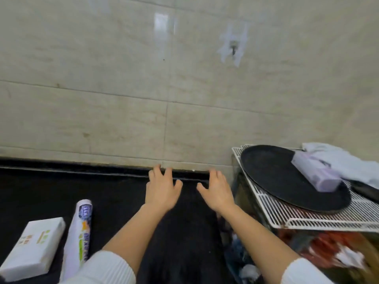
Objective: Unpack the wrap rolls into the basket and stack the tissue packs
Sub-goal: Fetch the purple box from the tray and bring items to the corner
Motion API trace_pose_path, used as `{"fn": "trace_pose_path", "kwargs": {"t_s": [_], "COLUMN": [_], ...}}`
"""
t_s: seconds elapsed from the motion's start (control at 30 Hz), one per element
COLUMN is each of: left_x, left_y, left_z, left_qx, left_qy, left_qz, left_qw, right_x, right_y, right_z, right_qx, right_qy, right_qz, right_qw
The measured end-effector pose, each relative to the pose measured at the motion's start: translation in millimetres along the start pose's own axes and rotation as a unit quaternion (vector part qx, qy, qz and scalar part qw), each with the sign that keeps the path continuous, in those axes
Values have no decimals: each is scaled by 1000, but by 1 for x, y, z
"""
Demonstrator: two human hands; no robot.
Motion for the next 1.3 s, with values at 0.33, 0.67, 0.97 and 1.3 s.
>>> {"fn": "trace_pose_path", "kwargs": {"t_s": [0.33, 0.67, 0.97, 1.3], "left_x": [-198, -214, -215, -170], "left_y": [173, 255, 256, 171], "left_z": [-1, 6, 9, 18], "left_qx": [4, 80, 83, -29], "left_qy": [40, -31, -35, -48], "left_qz": [102, -5, -30, 61], "left_qw": [994, 996, 996, 997], "right_x": [-235, -375, -379, -247], "right_y": [-134, -121, -117, -128], "right_z": [-33, -57, -51, -43], "right_qx": [-96, 35, -25, -45], "right_qy": [-17, 105, 106, -42], "right_qz": [64, 87, 13, -123], "right_qw": [993, 990, 994, 990]}}
Point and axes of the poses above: each hand's wrist, its own z-axis away from the middle knuckle, its own y-axis out of the palm, x = y × z, the point moved 10 cm from there along -z, towards the middle knuckle, and after that the axes turned 13 degrees about z, right-handed, at the moved point
